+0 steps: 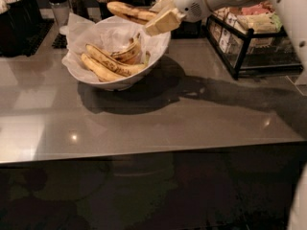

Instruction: Pick banana from white bowl

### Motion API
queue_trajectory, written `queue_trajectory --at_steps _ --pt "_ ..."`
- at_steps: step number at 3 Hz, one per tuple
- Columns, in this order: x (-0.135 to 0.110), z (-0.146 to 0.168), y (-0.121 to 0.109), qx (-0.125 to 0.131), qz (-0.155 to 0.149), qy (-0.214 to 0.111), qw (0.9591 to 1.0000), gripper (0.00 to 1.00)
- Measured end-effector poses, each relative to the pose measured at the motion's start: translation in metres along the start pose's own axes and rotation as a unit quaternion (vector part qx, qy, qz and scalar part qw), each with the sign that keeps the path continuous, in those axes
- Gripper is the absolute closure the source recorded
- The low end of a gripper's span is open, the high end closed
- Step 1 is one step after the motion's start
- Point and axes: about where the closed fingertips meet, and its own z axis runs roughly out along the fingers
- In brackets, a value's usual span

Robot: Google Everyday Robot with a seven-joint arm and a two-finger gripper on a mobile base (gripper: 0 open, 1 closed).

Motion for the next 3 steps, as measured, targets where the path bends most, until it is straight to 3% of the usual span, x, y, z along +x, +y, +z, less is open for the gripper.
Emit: queue_trajectory --at_steps 1,3 --pt "-0.006 -0.051 0.037 0.045 0.016 0.008 0.9988 1.00" --pt "0.066 -0.030 0.122 0.016 0.078 -0.015 0.9967 1.00"
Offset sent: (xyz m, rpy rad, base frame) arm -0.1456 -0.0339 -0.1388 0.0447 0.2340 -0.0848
